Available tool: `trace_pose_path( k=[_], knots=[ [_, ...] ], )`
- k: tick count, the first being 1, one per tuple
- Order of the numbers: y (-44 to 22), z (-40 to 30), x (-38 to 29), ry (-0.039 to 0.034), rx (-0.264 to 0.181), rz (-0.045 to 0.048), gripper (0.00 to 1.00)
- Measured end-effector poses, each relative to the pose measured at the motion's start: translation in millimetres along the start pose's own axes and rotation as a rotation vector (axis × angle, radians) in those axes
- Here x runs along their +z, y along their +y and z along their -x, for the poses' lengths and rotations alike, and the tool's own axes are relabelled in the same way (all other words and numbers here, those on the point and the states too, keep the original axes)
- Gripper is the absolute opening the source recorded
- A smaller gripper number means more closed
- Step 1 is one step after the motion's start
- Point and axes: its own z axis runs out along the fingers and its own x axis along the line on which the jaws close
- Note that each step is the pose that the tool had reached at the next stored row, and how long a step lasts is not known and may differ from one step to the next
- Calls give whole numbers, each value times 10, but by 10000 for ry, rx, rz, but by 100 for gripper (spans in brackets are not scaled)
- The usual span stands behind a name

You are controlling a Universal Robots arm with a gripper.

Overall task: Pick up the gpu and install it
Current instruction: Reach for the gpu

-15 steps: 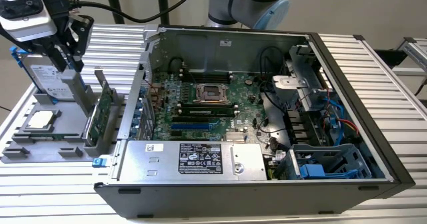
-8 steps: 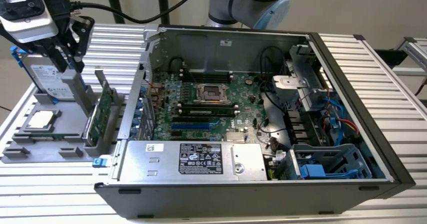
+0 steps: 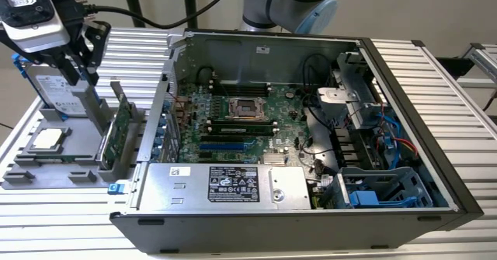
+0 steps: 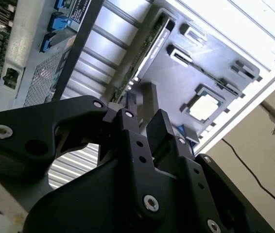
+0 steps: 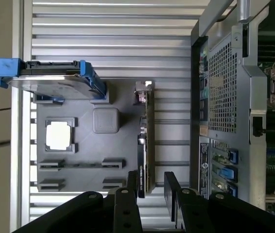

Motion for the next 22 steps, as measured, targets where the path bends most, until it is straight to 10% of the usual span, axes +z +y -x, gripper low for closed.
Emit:
trace_pose_path(
  k=[22],
  knots=[
    [-7,-2,95,11,-154,3,100]
  ],
)
